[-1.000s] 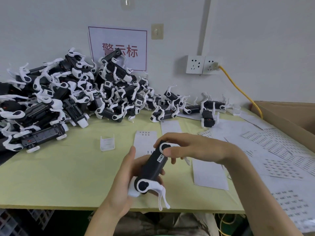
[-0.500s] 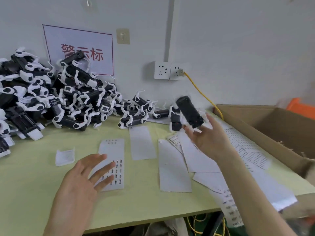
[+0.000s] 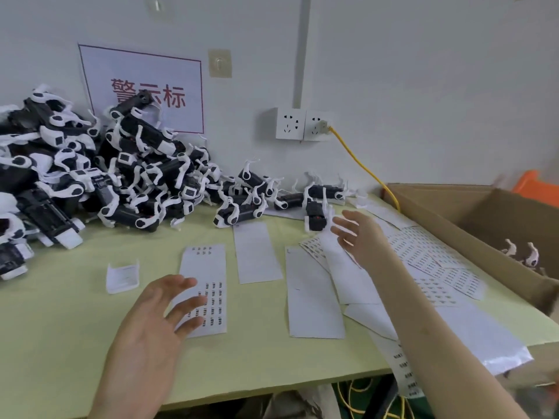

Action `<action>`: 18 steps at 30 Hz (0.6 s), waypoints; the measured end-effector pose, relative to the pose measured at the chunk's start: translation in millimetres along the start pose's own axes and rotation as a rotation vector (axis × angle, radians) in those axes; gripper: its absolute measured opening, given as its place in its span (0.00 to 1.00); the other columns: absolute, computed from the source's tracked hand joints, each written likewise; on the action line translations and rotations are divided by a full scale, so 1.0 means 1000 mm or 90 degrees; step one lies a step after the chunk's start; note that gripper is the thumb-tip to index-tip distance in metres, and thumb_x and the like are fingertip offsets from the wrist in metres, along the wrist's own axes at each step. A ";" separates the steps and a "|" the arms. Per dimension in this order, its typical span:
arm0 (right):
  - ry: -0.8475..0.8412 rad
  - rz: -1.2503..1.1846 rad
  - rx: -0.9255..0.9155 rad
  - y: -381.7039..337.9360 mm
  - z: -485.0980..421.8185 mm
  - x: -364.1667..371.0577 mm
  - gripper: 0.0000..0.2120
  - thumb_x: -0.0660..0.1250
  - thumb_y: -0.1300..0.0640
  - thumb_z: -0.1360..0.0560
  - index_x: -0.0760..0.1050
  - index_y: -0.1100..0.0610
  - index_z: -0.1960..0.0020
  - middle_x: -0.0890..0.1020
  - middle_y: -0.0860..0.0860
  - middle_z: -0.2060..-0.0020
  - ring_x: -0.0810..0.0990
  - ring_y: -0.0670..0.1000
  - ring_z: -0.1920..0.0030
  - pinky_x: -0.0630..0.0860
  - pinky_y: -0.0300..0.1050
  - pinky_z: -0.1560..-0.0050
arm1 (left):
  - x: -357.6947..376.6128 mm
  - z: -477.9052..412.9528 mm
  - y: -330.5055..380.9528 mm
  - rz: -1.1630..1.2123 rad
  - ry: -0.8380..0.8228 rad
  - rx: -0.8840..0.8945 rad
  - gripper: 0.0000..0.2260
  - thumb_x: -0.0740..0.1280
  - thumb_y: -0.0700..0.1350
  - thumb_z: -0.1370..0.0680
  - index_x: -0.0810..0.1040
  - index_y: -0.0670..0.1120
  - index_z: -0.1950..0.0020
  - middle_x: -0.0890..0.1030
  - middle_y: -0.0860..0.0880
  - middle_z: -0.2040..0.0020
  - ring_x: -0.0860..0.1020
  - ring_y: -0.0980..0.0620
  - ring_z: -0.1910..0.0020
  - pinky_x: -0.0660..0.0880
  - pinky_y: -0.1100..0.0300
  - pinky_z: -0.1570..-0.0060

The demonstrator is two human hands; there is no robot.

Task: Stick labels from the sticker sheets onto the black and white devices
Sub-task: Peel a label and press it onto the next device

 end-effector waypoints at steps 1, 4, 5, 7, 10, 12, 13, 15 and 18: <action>-0.004 0.098 -0.037 0.001 -0.004 0.011 0.09 0.66 0.59 0.21 0.78 0.56 0.41 0.85 0.54 0.47 0.87 0.53 0.53 0.76 0.44 0.57 | 0.001 0.001 0.001 0.000 0.000 0.000 0.14 0.59 0.50 0.20 0.84 0.51 0.52 0.83 0.47 0.44 0.83 0.49 0.53 0.81 0.60 0.59; 0.036 0.366 -0.145 0.000 -0.019 0.036 0.26 0.72 0.57 0.24 0.70 0.58 0.29 0.77 0.55 0.38 0.81 0.56 0.46 0.73 0.48 0.52 | 0.003 0.002 0.002 -0.002 0.002 -0.003 0.12 0.61 0.51 0.22 0.84 0.51 0.52 0.83 0.47 0.45 0.83 0.49 0.54 0.80 0.60 0.60; 0.064 0.422 -0.156 0.000 -0.024 0.039 0.28 0.72 0.56 0.24 0.67 0.58 0.27 0.73 0.56 0.35 0.77 0.57 0.43 0.73 0.50 0.48 | 0.004 0.003 0.002 -0.003 0.000 -0.003 0.11 0.61 0.50 0.22 0.83 0.50 0.51 0.83 0.47 0.45 0.83 0.49 0.54 0.80 0.61 0.60; 0.087 0.483 -0.155 0.001 -0.033 0.042 0.22 0.70 0.56 0.23 0.71 0.60 0.32 0.73 0.57 0.41 0.74 0.57 0.45 0.74 0.52 0.46 | 0.004 0.003 0.003 0.001 0.005 -0.002 0.11 0.61 0.50 0.23 0.83 0.50 0.52 0.83 0.47 0.45 0.82 0.49 0.55 0.80 0.61 0.60; 0.083 0.511 -0.140 0.006 -0.046 0.038 0.06 0.64 0.58 0.22 0.72 0.57 0.57 0.72 0.54 0.63 0.70 0.56 0.57 0.66 0.45 0.61 | 0.004 0.003 0.002 -0.002 0.010 -0.005 0.11 0.62 0.50 0.24 0.83 0.50 0.53 0.83 0.47 0.46 0.82 0.49 0.56 0.80 0.60 0.61; 0.108 0.511 -0.164 0.004 -0.045 0.037 0.09 0.62 0.59 0.22 0.73 0.56 0.61 0.73 0.53 0.65 0.72 0.57 0.58 0.66 0.45 0.63 | 0.004 0.004 0.003 -0.005 0.005 -0.004 0.11 0.62 0.50 0.23 0.83 0.50 0.53 0.83 0.47 0.46 0.82 0.49 0.56 0.80 0.60 0.61; 0.132 0.521 -0.179 0.003 -0.043 0.038 0.06 0.63 0.59 0.21 0.77 0.56 0.56 0.78 0.53 0.60 0.75 0.59 0.54 0.72 0.46 0.58 | 0.004 0.004 0.003 -0.007 0.002 -0.002 0.11 0.61 0.50 0.23 0.83 0.50 0.52 0.82 0.47 0.46 0.81 0.49 0.56 0.80 0.59 0.61; 0.203 0.590 -0.270 -0.002 -0.031 0.047 0.13 0.64 0.59 0.22 0.77 0.56 0.38 0.79 0.55 0.41 0.76 0.60 0.39 0.74 0.54 0.41 | 0.003 0.004 0.002 -0.013 -0.002 0.001 0.11 0.61 0.49 0.22 0.81 0.48 0.50 0.82 0.47 0.46 0.81 0.49 0.55 0.79 0.58 0.59; 0.126 0.594 -0.478 -0.001 -0.007 0.089 0.18 0.66 0.62 0.24 0.76 0.56 0.34 0.76 0.55 0.35 0.73 0.58 0.35 0.72 0.51 0.38 | 0.003 0.004 0.001 -0.027 -0.001 0.008 0.11 0.61 0.49 0.22 0.80 0.46 0.49 0.81 0.45 0.46 0.80 0.48 0.56 0.78 0.59 0.60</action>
Point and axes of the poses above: each hand's wrist, its own z-axis away from the middle knuckle, its own x-axis out of the palm, y = z × x, the point moved 4 cm from there along -z, towards the middle knuckle
